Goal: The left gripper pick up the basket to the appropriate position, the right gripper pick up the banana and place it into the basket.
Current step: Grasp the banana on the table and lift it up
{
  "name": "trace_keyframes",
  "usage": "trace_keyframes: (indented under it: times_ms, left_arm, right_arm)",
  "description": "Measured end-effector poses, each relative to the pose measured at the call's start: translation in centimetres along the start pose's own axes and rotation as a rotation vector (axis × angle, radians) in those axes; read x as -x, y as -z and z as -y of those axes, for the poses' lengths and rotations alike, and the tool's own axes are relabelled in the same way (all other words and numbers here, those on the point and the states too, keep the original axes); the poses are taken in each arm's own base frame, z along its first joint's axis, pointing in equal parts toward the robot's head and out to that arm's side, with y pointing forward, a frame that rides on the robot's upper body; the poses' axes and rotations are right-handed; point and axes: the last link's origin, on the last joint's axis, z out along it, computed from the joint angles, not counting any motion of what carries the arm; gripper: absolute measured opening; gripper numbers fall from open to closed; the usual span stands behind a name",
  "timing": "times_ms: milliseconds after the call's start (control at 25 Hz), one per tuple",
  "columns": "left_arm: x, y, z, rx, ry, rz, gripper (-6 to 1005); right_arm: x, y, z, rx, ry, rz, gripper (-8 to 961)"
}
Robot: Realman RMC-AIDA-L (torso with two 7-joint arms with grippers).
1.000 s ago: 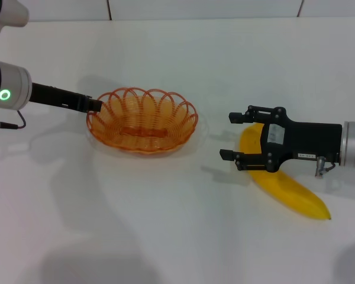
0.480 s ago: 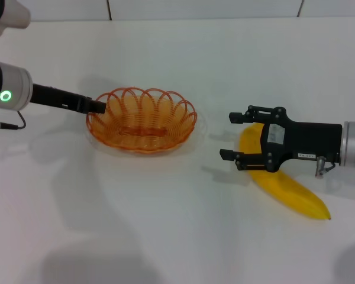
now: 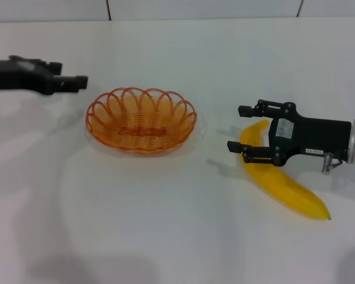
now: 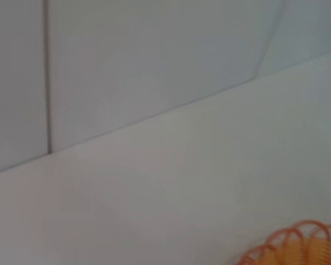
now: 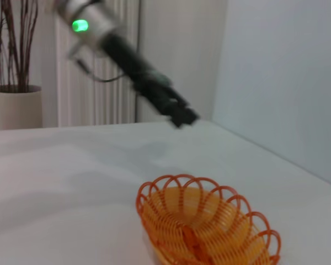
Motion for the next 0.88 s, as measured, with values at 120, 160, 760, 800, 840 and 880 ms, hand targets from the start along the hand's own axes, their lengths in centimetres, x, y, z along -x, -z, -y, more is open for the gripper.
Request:
trace_keyframes:
  times_ms: [120, 160, 760, 800, 840, 880]
  left_arm:
    - [2.4, 1.8, -1.4, 0.028, -0.123, -0.112, 597]
    - [3.6, 2.2, -2.2, 0.046, -0.179, -0.160, 646]
    - [16.3, 4.5, -5.3, 0.041, -0.204, -0.368, 879]
    - [16.5, 4.5, -5.1, 0.028, -0.200, -0.376, 879]
    - [16.5, 4.5, -5.0, 0.017, -0.201, -0.385, 879]
    - [16.6, 4.4, -5.0, 0.014, -0.199, -0.388, 879]
  right_arm:
    - [-0.1, 0.3, 0.0, -0.017, -0.008, 0.009, 786]
    - [-0.2, 0.4, -0.1, -0.022, -0.011, 0.010, 786]
    - [-1.6, 3.3, -0.8, -0.012, -0.085, -0.029, 787]
    - [-1.8, 3.6, -0.8, -0.010, -0.112, -0.041, 787]
    - [-2.0, 4.0, -0.7, -0.010, -0.142, -0.055, 787]
    - [-2.2, 4.5, -0.6, -0.007, -0.190, -0.081, 787]
